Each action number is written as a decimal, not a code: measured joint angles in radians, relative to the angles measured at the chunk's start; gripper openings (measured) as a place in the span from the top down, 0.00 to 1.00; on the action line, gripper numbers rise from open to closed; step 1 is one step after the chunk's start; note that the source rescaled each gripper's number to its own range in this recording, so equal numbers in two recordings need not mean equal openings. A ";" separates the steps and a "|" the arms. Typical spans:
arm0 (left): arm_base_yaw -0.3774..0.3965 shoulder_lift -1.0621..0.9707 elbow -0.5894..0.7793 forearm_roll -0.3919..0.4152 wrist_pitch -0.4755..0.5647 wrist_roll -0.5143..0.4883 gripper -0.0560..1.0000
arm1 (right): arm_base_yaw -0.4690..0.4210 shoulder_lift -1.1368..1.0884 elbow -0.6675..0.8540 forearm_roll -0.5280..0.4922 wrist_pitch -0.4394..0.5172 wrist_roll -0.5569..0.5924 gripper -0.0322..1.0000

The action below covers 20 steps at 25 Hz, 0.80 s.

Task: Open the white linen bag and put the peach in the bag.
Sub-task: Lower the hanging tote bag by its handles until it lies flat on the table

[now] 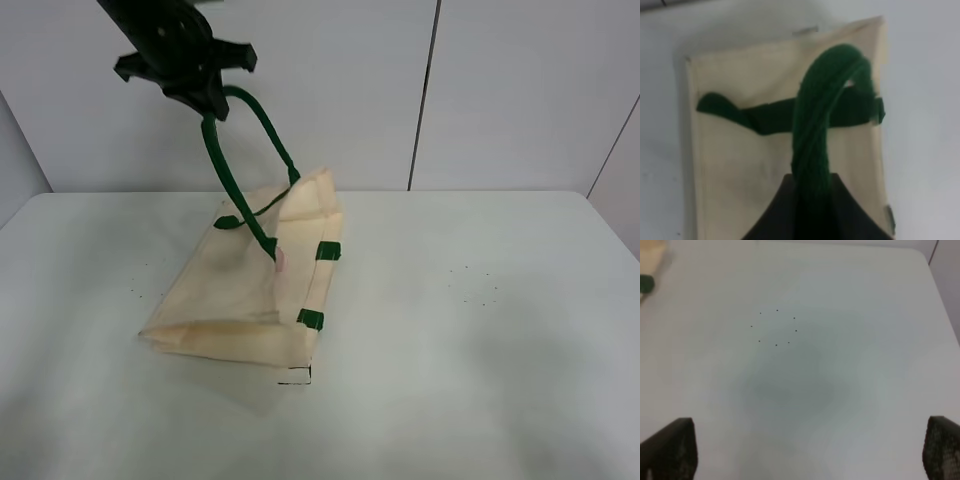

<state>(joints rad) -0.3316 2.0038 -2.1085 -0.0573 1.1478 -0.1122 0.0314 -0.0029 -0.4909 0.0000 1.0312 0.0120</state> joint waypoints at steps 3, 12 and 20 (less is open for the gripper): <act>0.000 0.088 0.021 -0.002 -0.012 0.000 0.95 | 0.000 0.000 0.000 0.000 0.000 0.000 0.00; 0.000 0.248 0.039 -0.022 -0.028 0.018 0.53 | 0.000 0.000 0.000 0.000 0.000 0.001 0.00; 0.000 0.247 0.044 0.047 -0.002 0.022 0.11 | 0.000 -0.001 0.000 0.000 0.000 0.001 0.00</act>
<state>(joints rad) -0.3316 2.2509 -2.0648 -0.0107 1.1463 -0.0904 0.0314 -0.0037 -0.4909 0.0000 1.0312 0.0130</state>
